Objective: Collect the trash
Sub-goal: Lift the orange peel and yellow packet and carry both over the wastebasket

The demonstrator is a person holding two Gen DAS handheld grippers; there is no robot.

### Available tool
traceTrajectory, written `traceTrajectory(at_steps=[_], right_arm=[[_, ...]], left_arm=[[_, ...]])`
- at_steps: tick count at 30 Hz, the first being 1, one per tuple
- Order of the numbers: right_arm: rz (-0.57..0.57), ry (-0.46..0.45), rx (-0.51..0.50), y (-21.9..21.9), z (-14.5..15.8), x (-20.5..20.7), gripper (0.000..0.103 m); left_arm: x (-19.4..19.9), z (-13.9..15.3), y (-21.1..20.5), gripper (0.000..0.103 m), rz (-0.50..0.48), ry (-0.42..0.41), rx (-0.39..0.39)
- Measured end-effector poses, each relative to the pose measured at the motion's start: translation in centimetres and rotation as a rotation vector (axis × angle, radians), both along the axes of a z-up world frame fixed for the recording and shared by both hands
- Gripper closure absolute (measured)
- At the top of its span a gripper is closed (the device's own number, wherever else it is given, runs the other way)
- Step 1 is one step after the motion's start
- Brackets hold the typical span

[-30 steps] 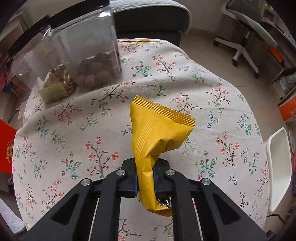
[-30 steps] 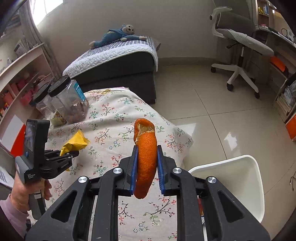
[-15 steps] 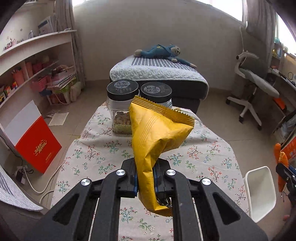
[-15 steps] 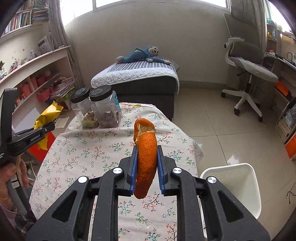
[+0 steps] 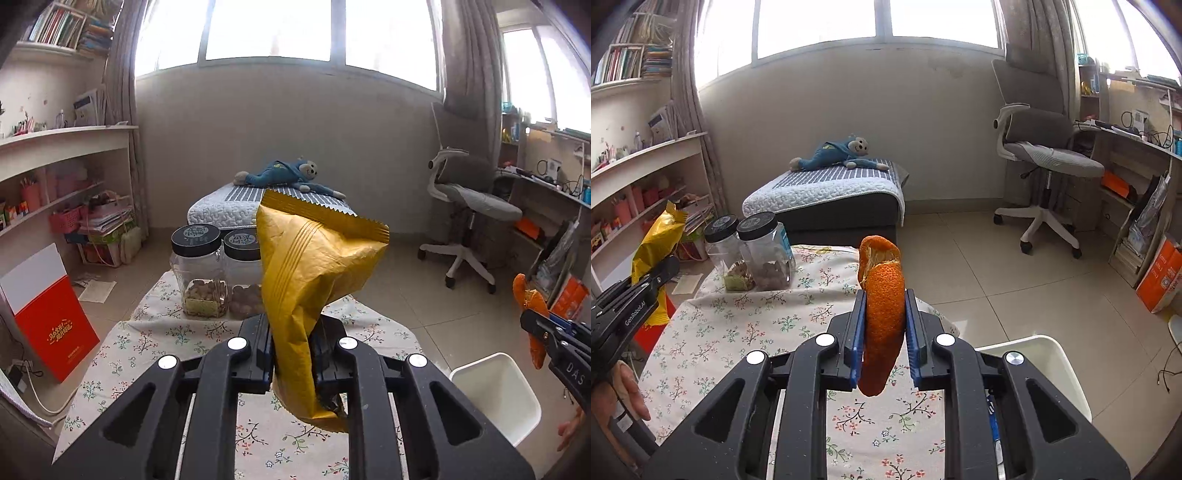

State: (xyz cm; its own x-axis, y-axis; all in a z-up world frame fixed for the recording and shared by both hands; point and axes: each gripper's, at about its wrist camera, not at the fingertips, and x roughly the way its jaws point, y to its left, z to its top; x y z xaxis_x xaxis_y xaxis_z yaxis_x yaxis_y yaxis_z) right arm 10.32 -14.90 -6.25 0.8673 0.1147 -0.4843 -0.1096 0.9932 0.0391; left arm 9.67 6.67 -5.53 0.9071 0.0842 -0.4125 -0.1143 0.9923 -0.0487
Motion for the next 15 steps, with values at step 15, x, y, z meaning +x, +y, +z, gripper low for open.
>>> traceTrajectory(at_steps=[15], right_arm=[[-0.045, -0.038, -0.041, -1.3, 0.0, -0.6, 0.084]], left_arm=[[-0.1, 0.4, -4.4, 0.086, -0.086, -0.023, 0.015]])
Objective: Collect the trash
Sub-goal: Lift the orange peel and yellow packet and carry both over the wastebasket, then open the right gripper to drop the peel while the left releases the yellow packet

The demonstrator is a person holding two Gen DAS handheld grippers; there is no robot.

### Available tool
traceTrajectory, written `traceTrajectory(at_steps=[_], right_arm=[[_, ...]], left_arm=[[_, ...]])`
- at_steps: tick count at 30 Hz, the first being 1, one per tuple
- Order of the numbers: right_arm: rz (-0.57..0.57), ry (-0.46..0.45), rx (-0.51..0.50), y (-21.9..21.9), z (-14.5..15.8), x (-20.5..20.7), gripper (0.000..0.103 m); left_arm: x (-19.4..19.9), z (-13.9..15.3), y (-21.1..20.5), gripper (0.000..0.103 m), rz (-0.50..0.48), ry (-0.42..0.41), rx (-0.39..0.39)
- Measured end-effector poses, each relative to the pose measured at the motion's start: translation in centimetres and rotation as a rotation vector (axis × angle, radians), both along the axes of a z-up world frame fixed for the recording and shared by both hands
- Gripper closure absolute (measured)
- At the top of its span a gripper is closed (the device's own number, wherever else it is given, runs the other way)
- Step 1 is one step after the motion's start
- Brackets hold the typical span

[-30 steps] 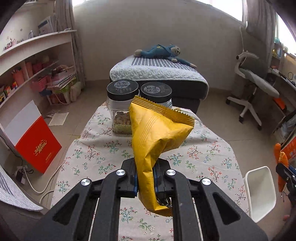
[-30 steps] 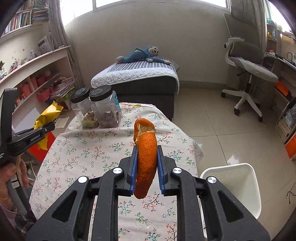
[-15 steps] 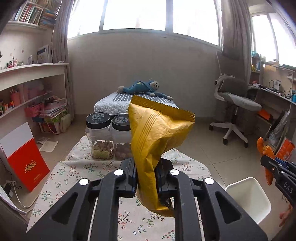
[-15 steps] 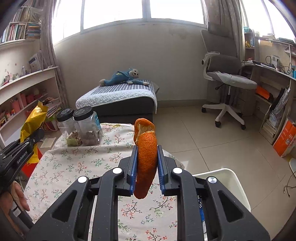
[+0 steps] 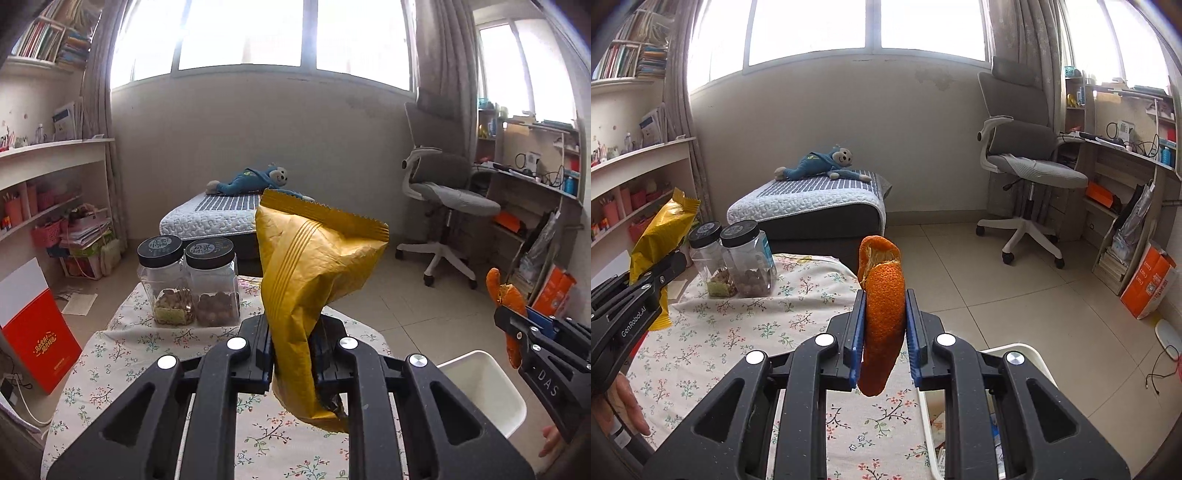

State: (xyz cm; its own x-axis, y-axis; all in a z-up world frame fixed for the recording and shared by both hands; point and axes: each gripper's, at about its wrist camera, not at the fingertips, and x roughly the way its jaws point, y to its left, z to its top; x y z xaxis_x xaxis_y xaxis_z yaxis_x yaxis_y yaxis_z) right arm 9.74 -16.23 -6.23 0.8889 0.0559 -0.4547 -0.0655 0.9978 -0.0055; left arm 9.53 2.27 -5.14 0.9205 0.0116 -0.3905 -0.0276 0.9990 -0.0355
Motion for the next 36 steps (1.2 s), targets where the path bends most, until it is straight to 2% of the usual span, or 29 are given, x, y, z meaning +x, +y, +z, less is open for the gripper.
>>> traceTrajectory(at_steps=[18, 27, 29, 30, 31, 32, 35, 36], right_arm=[[-0.113, 0.023, -0.005, -6.1, -0.2, 0.2, 0.084], [-0.207, 0.109, 0.034, -10.6, -1.7, 1.8, 0.083], [-0.227, 0.135, 0.034, -11.6, -2.2, 2.2, 0.08], [-0.24, 0.143, 0.036, -12.1, -2.3, 2.3, 0.072], [-0.264, 0.14, 0.038, -12.5, -2.4, 2.3, 0.056], [-0.287, 0.133, 0.039, -13.0, -2.3, 2.0, 0.05], [-0.335, 0.121, 0.06, -14.6, -2.0, 1.4, 0.044], [-0.356, 0.113, 0.069, -15.1, -1.9, 1.1, 0.037]], left_arm=[[-0.2, -0.5, -5.6, 0.086, -0.102, 0.005, 0.024], [0.0, -0.9, -9.1, 0.086, -0.161, 0.014, 0.038], [0.0, -1.0, -10.0, 0.086, -0.176, 0.016, 0.04], [0.0, -1.1, -10.5, 0.086, -0.184, 0.018, 0.041], [0.1, -1.2, -11.0, 0.086, -0.193, 0.022, 0.042], [0.2, -1.2, -11.5, 0.086, -0.202, 0.024, 0.042], [0.4, -1.4, -13.2, 0.086, -0.239, 0.035, 0.037], [0.5, -1.4, -13.8, 0.086, -0.255, 0.04, 0.036]])
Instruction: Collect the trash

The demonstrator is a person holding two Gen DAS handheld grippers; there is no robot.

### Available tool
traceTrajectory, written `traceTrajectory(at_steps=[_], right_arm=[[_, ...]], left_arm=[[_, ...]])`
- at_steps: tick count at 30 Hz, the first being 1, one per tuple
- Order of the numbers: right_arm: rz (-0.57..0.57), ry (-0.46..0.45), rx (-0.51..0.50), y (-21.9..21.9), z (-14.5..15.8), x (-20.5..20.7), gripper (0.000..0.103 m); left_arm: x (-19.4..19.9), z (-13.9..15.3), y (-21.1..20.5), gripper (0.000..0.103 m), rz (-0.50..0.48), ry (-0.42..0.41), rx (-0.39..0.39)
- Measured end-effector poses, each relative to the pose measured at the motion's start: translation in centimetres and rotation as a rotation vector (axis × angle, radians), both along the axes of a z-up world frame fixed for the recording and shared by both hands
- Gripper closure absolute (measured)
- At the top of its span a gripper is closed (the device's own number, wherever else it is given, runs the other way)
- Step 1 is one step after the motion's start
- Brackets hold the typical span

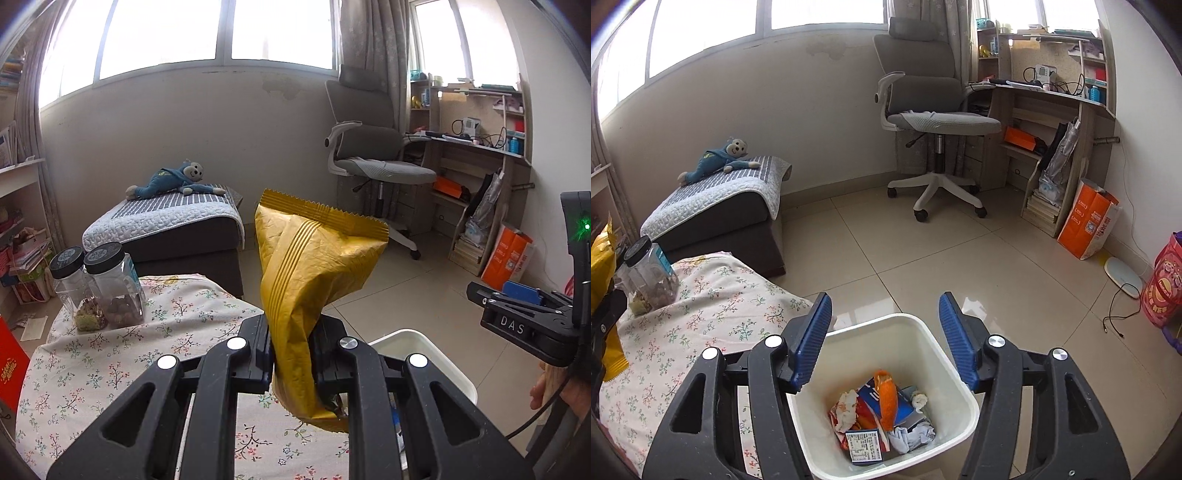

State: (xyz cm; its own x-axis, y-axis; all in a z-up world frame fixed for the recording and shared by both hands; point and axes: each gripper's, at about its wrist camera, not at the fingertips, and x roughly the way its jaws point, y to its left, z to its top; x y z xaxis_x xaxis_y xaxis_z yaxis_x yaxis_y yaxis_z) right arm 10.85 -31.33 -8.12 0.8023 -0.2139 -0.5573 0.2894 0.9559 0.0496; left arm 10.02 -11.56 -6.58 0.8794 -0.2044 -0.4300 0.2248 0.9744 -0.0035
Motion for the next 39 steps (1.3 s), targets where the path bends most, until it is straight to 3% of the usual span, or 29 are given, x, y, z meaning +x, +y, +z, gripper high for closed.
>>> traceTrajectory(at_steps=[7, 17, 19, 24, 26, 32, 39], right_arm=[[-0.172, -0.105, -0.034, -3.3, 1.9, -2.8, 0.011], [-0.325, -0.154, -0.007, -7.4, 2.4, -5.5, 0.007], [-0.343, -0.159, -0.008, -7.8, 2.4, -5.9, 0.007], [-0.43, -0.178, -0.015, -7.4, 2.8, -7.1, 0.007], [-0.474, -0.174, 0.012, -6.8, 3.0, -7.8, 0.007], [-0.428, -0.224, 0.059, -3.9, 3.7, -8.6, 0.007], [-0.286, -0.282, 0.052, 1.1, 4.6, -8.3, 0.007]], left_arm=[[1.1, -1.1, -4.7, 0.086, -0.132, 0.077, -0.014], [3.6, -2.6, -10.3, 0.085, -0.244, 0.188, -0.019], [4.1, -2.6, -11.6, 0.075, -0.273, 0.207, -0.002], [3.7, -1.2, -11.5, 0.025, -0.269, 0.178, -0.006], [3.2, -0.5, -10.8, 0.014, -0.241, 0.141, 0.012], [0.7, 1.6, -7.3, 0.007, -0.138, 0.006, 0.074], [-1.4, 4.5, -0.4, 0.007, -0.065, -0.037, -0.084]])
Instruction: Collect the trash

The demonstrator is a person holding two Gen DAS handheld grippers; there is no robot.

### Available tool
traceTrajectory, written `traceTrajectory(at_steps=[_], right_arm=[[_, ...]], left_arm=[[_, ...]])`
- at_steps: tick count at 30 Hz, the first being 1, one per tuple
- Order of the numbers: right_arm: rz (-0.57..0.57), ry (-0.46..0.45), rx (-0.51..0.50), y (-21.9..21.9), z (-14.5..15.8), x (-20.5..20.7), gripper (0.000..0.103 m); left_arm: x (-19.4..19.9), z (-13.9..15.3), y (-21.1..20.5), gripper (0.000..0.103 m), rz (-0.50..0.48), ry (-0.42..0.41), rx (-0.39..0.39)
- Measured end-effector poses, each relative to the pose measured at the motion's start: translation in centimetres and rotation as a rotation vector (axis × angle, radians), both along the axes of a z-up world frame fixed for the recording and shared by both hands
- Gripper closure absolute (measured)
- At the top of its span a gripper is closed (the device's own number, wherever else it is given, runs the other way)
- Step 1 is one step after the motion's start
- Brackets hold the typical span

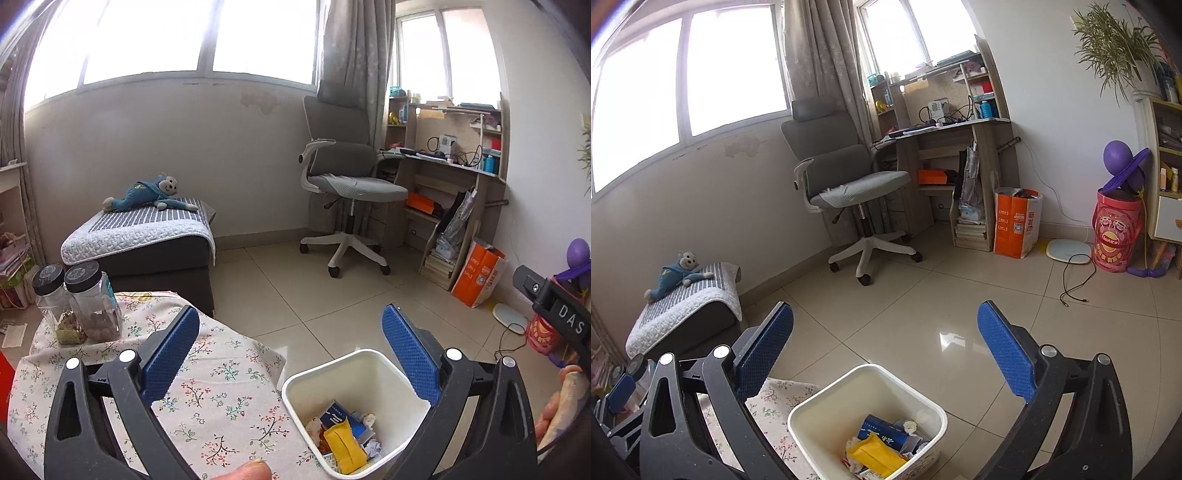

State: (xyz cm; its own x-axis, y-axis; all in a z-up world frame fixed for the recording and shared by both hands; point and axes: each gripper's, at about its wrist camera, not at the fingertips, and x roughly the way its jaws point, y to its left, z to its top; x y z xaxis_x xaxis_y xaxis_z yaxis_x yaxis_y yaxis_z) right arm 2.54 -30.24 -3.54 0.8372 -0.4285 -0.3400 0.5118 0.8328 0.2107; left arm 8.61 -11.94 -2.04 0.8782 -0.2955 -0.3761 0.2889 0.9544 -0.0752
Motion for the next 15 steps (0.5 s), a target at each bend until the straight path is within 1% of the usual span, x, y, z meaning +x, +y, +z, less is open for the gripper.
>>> traceTrajectory(at_steps=[1, 4, 7, 9, 12, 15], right_arm=[[0.02, -0.005, -0.013, 0.9, 0.0, 0.1, 0.007], [0.075, -0.031, -0.049, 3.3, 0.2, 0.1, 0.007], [0.119, -0.056, -0.073, 5.3, 0.4, 0.3, 0.007], [0.161, -0.065, -0.071, 6.3, 0.4, 0.6, 0.007], [0.197, -0.065, -0.072, 7.7, 0.4, 1.2, 0.007], [0.221, -0.065, -0.079, 8.7, 0.5, 1.8, 0.007]], left_arm=[[-0.3, 0.4, 0.8, 0.007, 0.021, -0.009, -0.005], [-1.3, 1.5, 3.1, 0.007, 0.083, -0.036, 0.01], [-1.8, 2.1, 5.5, 0.007, 0.14, -0.027, -0.004], [-2.1, 2.2, 7.0, 0.007, 0.157, -0.039, -0.016], [-2.4, 2.3, 8.4, 0.007, 0.204, -0.067, 0.001], [-2.3, 2.2, 9.5, 0.007, 0.23, -0.061, -0.002]])
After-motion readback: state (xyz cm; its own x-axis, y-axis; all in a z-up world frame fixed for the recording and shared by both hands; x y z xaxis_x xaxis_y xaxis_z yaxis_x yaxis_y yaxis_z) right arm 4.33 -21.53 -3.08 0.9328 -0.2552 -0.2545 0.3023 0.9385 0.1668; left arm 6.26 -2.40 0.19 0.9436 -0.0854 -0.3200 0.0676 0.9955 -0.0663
